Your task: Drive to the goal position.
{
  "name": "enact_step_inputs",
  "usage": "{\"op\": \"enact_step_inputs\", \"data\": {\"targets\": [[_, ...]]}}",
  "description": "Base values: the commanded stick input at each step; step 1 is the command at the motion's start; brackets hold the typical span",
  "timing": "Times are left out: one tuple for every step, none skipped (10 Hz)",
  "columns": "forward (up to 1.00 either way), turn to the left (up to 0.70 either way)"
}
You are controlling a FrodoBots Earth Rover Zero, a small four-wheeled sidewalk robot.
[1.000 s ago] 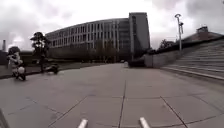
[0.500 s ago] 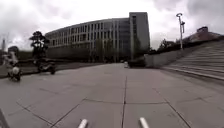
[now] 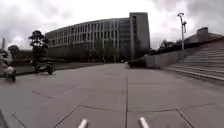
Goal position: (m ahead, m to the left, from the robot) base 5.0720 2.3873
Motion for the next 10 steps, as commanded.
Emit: {"op": "enact_step_inputs", "data": {"targets": [[0.50, 0.00], [0.50, 0.00], [0.50, 0.00], [0.50, 0.00], [0.50, 0.00], [0.50, 0.00], [0.50, 0.00], [0.50, 0.00], [0.50, 0.00], [0.50, 0.00]]}}
